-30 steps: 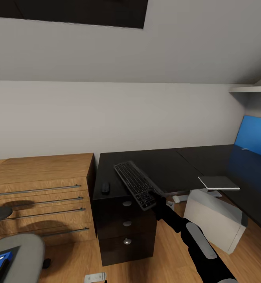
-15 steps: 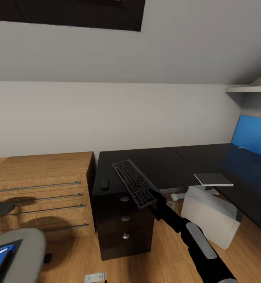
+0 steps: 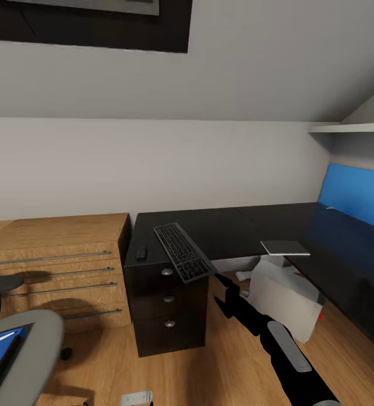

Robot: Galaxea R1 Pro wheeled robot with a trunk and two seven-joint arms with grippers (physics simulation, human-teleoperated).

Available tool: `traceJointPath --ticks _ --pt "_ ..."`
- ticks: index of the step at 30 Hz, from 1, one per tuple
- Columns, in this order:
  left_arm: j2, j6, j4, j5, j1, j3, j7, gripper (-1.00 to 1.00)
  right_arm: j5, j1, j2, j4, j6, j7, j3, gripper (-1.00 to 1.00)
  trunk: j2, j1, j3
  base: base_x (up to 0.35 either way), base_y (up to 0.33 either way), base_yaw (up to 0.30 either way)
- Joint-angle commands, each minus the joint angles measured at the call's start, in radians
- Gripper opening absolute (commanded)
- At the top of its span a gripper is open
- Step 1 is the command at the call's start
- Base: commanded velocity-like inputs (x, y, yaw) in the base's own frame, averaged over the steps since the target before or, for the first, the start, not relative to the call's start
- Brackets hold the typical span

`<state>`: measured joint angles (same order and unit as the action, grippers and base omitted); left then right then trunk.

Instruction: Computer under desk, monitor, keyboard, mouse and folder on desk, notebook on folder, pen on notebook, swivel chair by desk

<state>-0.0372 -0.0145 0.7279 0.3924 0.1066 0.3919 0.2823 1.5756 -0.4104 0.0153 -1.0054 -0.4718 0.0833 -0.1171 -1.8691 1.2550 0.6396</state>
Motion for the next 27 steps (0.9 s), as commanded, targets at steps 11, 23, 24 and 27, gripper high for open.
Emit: traceJointPath --ticks 11,23,24,27 --pt "0.002 -0.002 0.005 0.010 0.001 0.000 0.007 1.00 -0.001 -0.001 0.024 0.088 0.008 0.002 0.023 1.00 0.020 -0.012 -0.008 -0.013 -0.009 0.000" --pt "0.002 0.001 0.001 0.013 0.001 0.000 0.009 1.00 -0.110 -0.001 0.057 0.430 0.199 0.004 0.019 1.00 0.104 -0.058 -0.046 0.000 0.000 0.000" --pt "0.002 0.001 0.001 0.013 0.001 0.001 0.010 1.00 -0.122 -0.001 0.064 0.451 0.205 0.005 0.019 1.00 0.111 -0.062 -0.049 0.000 0.000 0.000" --pt "0.001 0.001 0.001 0.013 0.001 0.002 0.010 1.00 -0.161 -0.001 0.086 0.525 0.250 0.004 0.019 1.00 0.132 -0.073 -0.059 0.000 0.000 0.000"
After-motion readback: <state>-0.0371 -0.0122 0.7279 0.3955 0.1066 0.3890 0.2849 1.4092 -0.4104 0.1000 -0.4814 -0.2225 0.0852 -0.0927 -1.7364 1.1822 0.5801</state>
